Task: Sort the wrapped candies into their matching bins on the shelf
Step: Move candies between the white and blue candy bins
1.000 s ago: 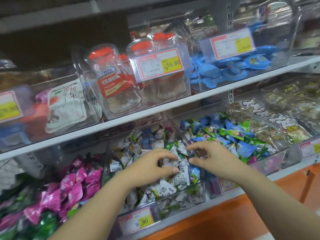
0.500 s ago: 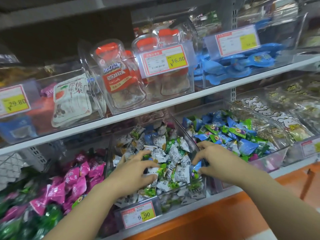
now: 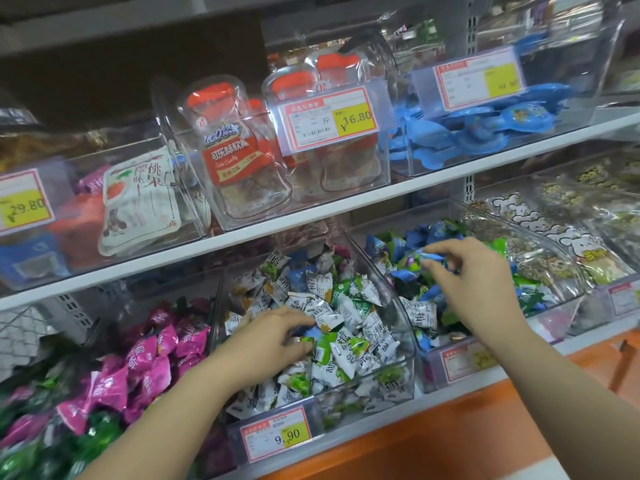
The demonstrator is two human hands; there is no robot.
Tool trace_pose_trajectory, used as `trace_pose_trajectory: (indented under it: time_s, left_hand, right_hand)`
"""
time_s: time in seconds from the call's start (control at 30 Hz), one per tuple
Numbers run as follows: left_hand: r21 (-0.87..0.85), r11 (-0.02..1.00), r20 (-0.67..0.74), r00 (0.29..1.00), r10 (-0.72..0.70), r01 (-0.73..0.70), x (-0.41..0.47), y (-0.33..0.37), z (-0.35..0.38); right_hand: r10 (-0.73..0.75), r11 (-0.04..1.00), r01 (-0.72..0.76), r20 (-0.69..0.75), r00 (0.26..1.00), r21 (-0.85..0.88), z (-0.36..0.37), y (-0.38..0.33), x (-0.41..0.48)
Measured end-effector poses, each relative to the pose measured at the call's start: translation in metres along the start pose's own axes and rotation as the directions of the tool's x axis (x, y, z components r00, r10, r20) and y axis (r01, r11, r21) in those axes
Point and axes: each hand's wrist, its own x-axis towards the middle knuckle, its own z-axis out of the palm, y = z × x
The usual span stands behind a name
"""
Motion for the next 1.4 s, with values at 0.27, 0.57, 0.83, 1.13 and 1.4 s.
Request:
trace_pose_trajectory:
  time_s: [0.27,0.57,0.83,1.13,1.4]
  left_hand:
    - [0.011,0.999,0.048,0.998,-0.030,0.030,0.016,0.012,-0.001]
    - [0.084,0.996,0.026,0.999,-0.037,0.034,0.011,0.015,-0.001]
    - [-0.269,0.961,-0.257,0.966,-0.001,-0.071,-0.007,0.029,-0.029]
    - [-0.580,0.788,-0.267,0.962,0.056,-0.207,0.007,0.073,-0.027]
    - [-0.496,0.868,-0.423,0.879,-0.221,-0.020,0.031,0.027,-0.019]
  right_hand:
    - [0.031,0.999,-0.035,0.263,0.964,0.010,0.002,0.001,-0.004]
    - [0.020,0.993,-0.056,0.336,0.942,0.100,0.004,0.000,-0.002]
    - [-0.138,0.975,0.039,0.461,0.877,0.218,-0.005,-0.018,-0.009]
    - [-0.219,0.879,-0.126,0.624,0.750,0.460,-0.007,-0.031,-0.013]
    - [0.125,0.945,-0.175,0.189,0.974,0.278,-0.013,-0.001,0.011]
